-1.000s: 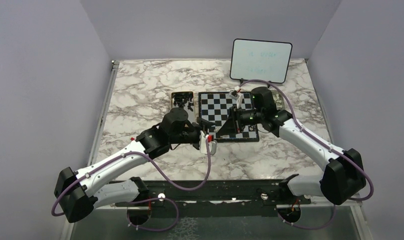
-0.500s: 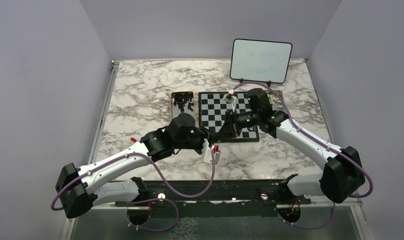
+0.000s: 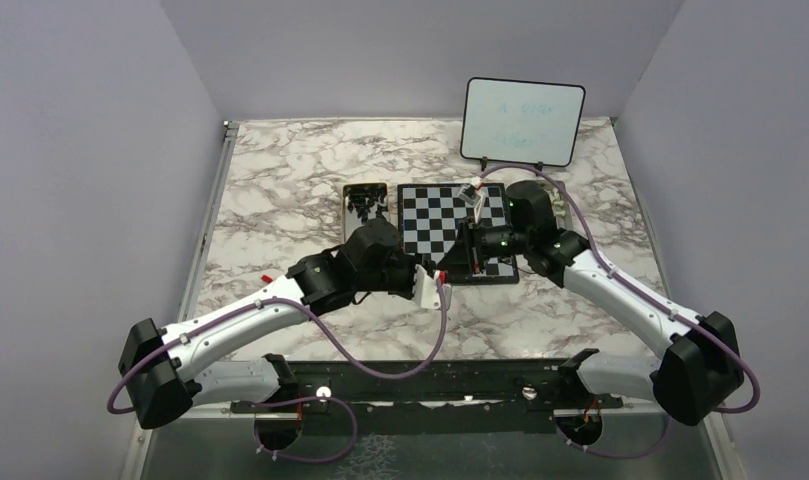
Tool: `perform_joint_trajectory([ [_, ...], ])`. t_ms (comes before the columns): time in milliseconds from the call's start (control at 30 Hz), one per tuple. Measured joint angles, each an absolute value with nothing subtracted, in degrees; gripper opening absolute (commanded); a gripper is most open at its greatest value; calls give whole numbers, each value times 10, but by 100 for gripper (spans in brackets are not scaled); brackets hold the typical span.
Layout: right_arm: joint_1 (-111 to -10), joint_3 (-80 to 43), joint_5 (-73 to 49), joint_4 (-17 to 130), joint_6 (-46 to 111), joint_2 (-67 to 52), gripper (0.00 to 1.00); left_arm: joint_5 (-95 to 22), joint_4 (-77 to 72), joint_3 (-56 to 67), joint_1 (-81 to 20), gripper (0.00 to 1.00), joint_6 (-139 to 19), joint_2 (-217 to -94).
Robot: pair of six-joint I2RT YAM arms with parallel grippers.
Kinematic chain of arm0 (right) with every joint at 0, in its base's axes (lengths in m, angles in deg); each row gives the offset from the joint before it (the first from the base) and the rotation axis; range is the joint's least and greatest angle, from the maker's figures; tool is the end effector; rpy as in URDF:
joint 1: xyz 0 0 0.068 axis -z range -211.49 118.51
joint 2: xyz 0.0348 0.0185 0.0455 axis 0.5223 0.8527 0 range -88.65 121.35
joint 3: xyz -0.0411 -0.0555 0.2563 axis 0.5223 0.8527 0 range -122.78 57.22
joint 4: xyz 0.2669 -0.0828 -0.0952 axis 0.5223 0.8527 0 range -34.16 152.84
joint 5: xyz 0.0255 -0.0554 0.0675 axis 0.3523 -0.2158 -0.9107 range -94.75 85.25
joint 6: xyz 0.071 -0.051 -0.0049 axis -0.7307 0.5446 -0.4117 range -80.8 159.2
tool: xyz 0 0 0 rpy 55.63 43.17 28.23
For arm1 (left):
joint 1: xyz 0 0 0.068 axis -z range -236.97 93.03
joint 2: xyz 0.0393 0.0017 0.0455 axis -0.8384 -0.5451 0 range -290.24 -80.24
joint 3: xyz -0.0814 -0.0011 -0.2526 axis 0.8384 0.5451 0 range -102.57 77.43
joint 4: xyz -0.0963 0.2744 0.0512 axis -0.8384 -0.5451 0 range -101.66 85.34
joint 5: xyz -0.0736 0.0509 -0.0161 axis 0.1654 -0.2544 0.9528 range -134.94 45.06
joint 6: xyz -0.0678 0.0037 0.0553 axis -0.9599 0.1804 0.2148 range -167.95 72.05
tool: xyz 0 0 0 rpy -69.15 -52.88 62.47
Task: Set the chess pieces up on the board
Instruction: Place the chess piece on the chessboard.
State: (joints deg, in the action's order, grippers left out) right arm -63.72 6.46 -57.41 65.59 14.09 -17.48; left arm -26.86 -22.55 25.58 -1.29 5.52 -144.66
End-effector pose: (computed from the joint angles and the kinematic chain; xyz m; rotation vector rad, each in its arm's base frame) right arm 0.2428 0.2261 0.2537 -0.7491 2.1201 1.5361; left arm 0.1626 -0.2811 0.2671 1.8085 1.0535 -0.3547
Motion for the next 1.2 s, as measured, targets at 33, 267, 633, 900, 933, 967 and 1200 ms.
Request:
perform_joint_trajectory([
  [33, -637, 72, -565, 646, 130, -184, 31, -271, -227, 249, -13, 8, 34, -1451],
  [267, -637, 103, -497, 604, 77, -237, 32, -284, -174, 251, -13, 5, -99, -1459],
  [633, -638, 120, -394, 598, 51, -291, 31, -312, -73, 282, -13, 5, -237, -1461],
  [900, -637, 128, -341, 597, 31, -322, 38, -317, -34, 297, -13, 5, -290, -1464],
  [933, -637, 129, -338, 597, 30, -324, 36, -320, -31, 300, -13, 5, -295, -1464],
  [967, -637, 129, -337, 597, 31, -325, 35, -325, -24, 305, -13, 5, -302, -1464],
  [1200, -638, 131, -334, 597, 24, -324, 41, -344, 17, 340, -13, 5, -335, -1463],
])
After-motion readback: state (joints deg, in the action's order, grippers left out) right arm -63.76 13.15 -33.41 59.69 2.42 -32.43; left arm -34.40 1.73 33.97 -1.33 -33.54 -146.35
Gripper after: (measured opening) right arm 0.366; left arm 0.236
